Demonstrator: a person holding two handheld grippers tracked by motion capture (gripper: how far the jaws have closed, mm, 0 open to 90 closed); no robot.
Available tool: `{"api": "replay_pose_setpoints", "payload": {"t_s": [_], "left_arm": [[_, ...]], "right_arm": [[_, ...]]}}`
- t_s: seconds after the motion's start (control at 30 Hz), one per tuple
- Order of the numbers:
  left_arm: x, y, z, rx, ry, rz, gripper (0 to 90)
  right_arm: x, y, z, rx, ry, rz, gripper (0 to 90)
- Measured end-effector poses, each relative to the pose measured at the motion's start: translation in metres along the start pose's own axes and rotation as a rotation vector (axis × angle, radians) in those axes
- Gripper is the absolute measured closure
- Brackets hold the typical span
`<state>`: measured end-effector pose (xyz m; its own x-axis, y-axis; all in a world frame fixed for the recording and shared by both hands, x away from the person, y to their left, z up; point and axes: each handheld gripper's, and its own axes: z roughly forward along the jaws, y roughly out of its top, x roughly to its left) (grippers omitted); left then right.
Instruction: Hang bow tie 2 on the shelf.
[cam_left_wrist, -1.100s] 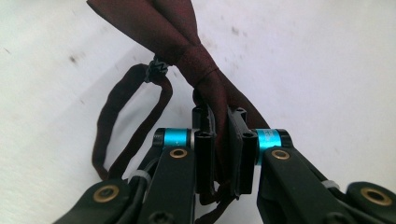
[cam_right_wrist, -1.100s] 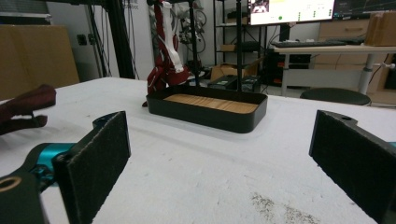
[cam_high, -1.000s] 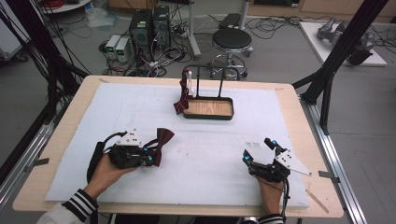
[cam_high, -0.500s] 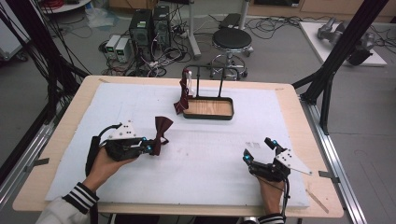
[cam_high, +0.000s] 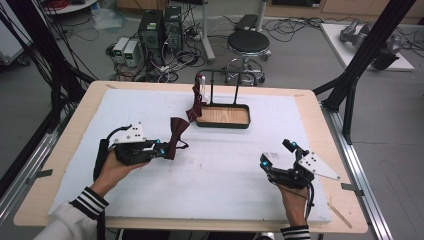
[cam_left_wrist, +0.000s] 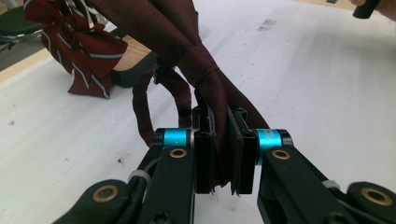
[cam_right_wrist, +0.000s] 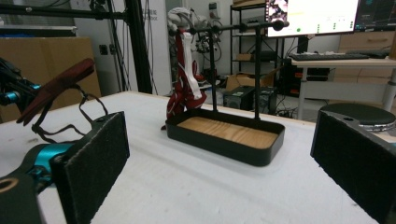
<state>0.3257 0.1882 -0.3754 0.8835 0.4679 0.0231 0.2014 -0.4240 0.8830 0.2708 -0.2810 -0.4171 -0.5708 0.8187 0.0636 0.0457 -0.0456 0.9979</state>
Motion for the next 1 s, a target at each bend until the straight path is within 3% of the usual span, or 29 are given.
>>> {"api": "replay_pose_setpoints", "payload": {"t_s": [0.2,0.33,0.5,0.73,0.77,0.8,0.83,0.87,1.0], "left_arm": [[0.001,0.003,0.003,-0.016,-0.025,0.011,82.0],[0.003,0.004,0.005,-0.02,-0.051,0.021,82.0],[0.003,0.005,0.007,-0.041,-0.072,0.036,82.0],[0.005,0.012,0.013,-0.087,-0.114,0.049,81.8],[0.005,0.013,0.014,-0.086,-0.119,0.054,81.8],[0.004,0.015,0.016,-0.086,-0.128,0.063,81.8],[0.004,0.015,0.016,-0.086,-0.128,0.063,81.8],[0.004,0.017,0.019,-0.092,-0.135,0.068,81.8],[0.004,0.02,0.022,-0.098,-0.147,0.072,81.8]], "right_arm": [[0.0,0.019,0.012,0.029,0.059,0.02,3.5],[0.002,0.028,0.022,0.04,0.098,-0.005,3.6],[0.002,0.036,0.033,0.071,0.145,0.007,3.5],[0.009,0.059,0.057,0.148,0.282,-0.002,3.5],[0.009,0.059,0.057,0.148,0.282,-0.002,3.5],[0.011,0.063,0.065,0.164,0.323,-0.017,3.6],[0.011,0.063,0.065,0.164,0.323,-0.017,3.6],[0.012,0.068,0.071,0.189,0.358,-0.02,3.5],[0.014,0.074,0.08,0.212,0.414,-0.01,3.6]]}}
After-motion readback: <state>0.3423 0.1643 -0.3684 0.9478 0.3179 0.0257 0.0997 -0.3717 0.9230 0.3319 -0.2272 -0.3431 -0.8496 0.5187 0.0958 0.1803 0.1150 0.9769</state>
